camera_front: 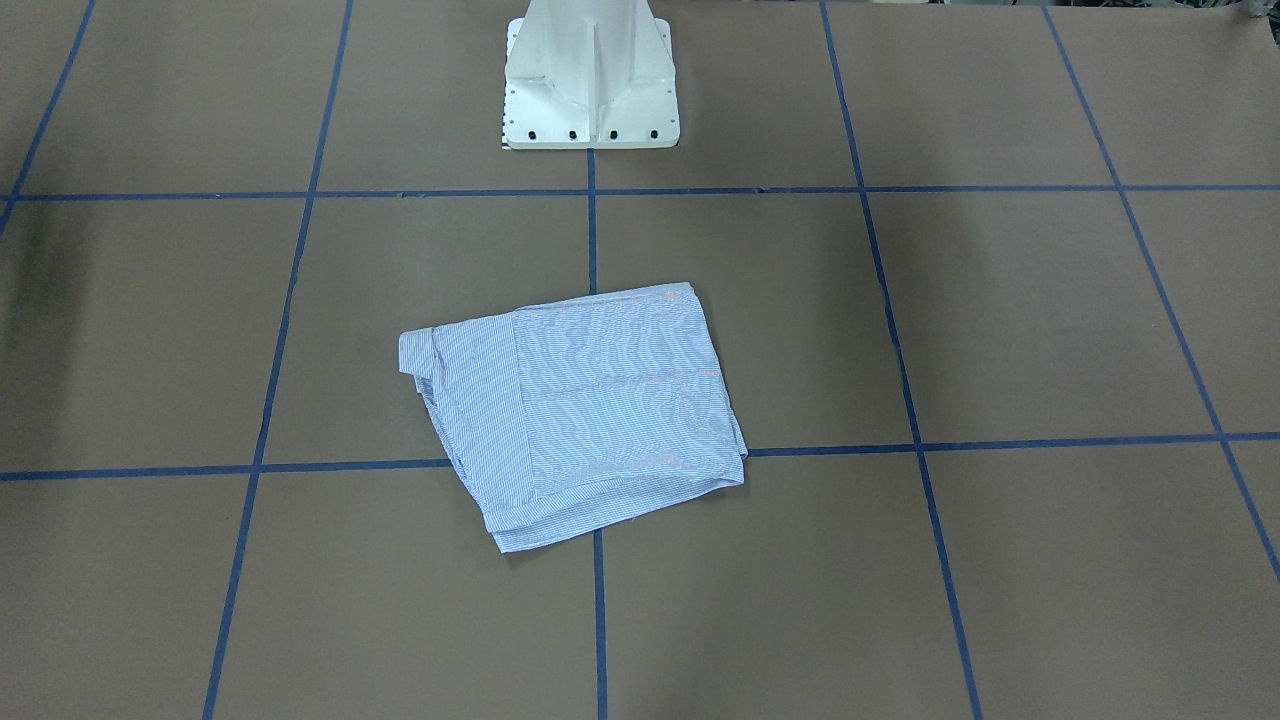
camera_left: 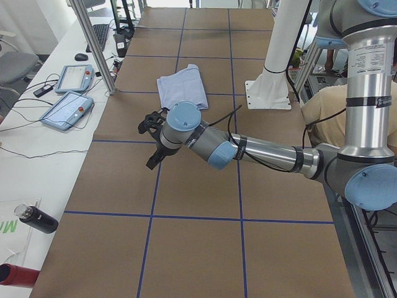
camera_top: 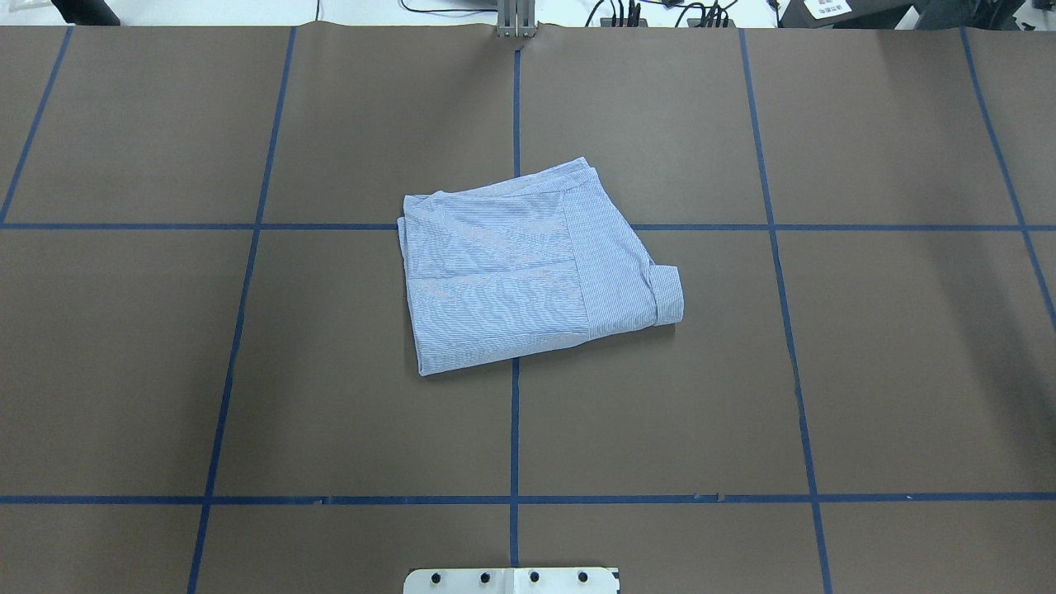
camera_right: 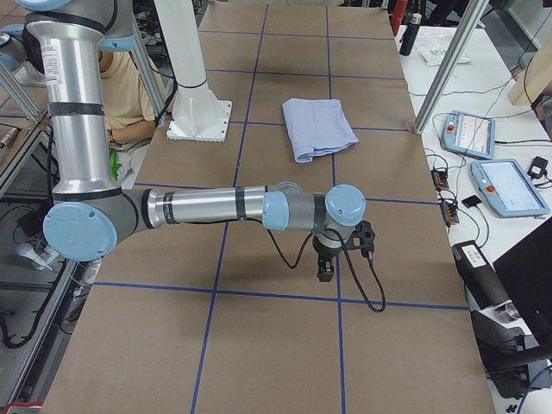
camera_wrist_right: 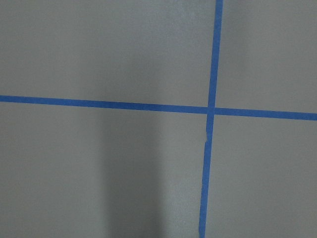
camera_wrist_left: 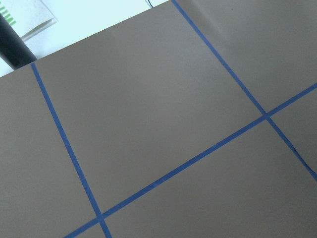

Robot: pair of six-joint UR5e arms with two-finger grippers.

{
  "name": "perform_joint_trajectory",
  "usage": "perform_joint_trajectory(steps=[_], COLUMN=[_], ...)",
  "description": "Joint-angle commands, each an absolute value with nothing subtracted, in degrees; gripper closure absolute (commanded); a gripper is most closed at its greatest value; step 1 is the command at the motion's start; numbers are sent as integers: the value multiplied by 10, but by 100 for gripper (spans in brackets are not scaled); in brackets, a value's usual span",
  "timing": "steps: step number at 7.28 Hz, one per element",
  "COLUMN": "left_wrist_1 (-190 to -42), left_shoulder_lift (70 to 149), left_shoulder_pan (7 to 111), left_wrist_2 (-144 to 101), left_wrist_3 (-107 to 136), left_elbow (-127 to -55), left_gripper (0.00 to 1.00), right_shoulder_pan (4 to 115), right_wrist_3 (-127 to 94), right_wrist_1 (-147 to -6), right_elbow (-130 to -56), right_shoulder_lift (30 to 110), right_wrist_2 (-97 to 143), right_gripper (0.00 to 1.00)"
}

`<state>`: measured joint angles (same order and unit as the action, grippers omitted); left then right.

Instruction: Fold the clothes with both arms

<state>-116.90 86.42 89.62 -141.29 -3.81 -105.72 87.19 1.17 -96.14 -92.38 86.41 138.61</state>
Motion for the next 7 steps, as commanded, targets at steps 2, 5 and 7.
perform_joint_trajectory(steps=[2, 5, 7], left_wrist_1=[-1178, -1176, -1176], left_shoulder_lift=[855, 857, 856], left_shoulder_pan=[911, 918, 921], left_wrist_2=[-1414, -1414, -1415], left_wrist_3=[-41, -35, -33], left_elbow=[-1083, -1077, -1081], left_gripper=[0, 1, 0], right_shoulder_pan=[872, 872, 872], right_wrist_3=[15, 14, 13], right_wrist_1=[-961, -961, -961], right_elbow=[-931, -926, -916], right_shoulder_lift=[868, 871, 868], right_wrist_2=[1386, 1385, 1384], right_gripper=[0, 0, 0])
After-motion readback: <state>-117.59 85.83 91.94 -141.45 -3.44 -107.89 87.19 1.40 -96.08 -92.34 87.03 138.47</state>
